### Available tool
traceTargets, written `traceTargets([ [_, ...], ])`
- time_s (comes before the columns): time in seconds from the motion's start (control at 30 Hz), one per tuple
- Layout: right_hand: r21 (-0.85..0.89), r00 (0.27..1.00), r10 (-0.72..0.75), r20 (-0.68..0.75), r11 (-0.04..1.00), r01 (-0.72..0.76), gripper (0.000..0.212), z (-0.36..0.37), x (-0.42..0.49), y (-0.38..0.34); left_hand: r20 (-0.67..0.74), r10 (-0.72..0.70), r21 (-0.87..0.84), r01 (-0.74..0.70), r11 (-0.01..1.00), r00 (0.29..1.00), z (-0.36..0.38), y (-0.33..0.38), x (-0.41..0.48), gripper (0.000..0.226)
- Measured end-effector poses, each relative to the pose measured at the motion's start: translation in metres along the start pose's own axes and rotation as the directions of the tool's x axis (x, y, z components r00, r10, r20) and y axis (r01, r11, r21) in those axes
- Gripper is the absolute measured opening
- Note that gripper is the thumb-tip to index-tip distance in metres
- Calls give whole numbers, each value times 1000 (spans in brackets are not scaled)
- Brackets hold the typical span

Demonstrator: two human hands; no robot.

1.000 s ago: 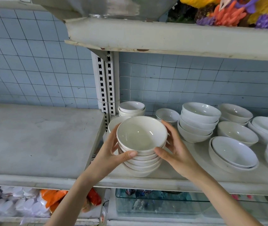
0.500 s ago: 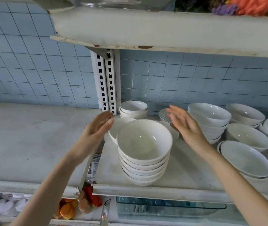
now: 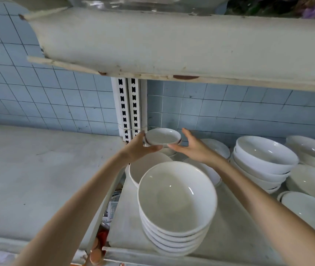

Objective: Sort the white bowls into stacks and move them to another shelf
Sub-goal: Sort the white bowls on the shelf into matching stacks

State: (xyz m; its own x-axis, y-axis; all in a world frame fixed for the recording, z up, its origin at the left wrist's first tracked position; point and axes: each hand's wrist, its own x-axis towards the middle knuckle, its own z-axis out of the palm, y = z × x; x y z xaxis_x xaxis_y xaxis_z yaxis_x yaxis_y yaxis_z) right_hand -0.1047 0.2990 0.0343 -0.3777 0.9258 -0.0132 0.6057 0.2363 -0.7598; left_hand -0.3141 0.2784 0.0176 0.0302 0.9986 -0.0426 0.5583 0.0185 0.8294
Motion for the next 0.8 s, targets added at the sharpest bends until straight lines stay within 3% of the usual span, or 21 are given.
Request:
traceTargets([
  [0.07, 16, 1000, 13, 19, 1000, -14, 75, 1, 4, -2, 5, -4, 9, 4, 1000, 1000, 0, -2, 6, 89],
  [0.13, 23, 999, 30, 24, 999, -31, 74, 3, 10, 2, 17, -15, -12, 16, 1000, 1000, 1, -9, 13, 94],
  [0.2, 53, 999, 37, 33, 998, -39, 68, 5, 17, 8, 30, -18, -39, 19, 999, 999, 3, -11, 16, 75],
  [0.27, 116, 997, 52, 50, 992, -57, 74, 7, 21, 13, 40, 22, -80, -19, 997, 999, 7, -14, 20, 50],
  [0.37, 190, 998, 59, 38, 980, -65, 87, 11, 23, 16, 26, 71, -172, -66, 983, 997, 11, -19, 22, 44],
  [0.43, 235, 997, 74, 29, 969, -79, 74, 13, 25, 19, 4, 70, -240, -67, 968, 998, 12, -23, 23, 43],
  [0.5, 282, 997, 75, 36, 956, -82, 63, 16, 26, 21, -28, 66, -267, -71, 961, 997, 13, -24, 23, 51],
  [0.63, 335, 996, 86, 40, 938, -94, 78, 17, 29, 21, -52, 52, -205, -62, 977, 997, 12, -23, 24, 97],
  [0.73, 346, 994, 95, 44, 932, -104, 93, 16, 30, 22, -82, 42, -165, -55, 985, 996, 11, -18, 21, 100],
  [0.8, 355, 993, 99, 61, 928, -114, 91, 15, 31, 22, -97, 61, -166, -77, 983, 993, 14, -18, 21, 94],
])
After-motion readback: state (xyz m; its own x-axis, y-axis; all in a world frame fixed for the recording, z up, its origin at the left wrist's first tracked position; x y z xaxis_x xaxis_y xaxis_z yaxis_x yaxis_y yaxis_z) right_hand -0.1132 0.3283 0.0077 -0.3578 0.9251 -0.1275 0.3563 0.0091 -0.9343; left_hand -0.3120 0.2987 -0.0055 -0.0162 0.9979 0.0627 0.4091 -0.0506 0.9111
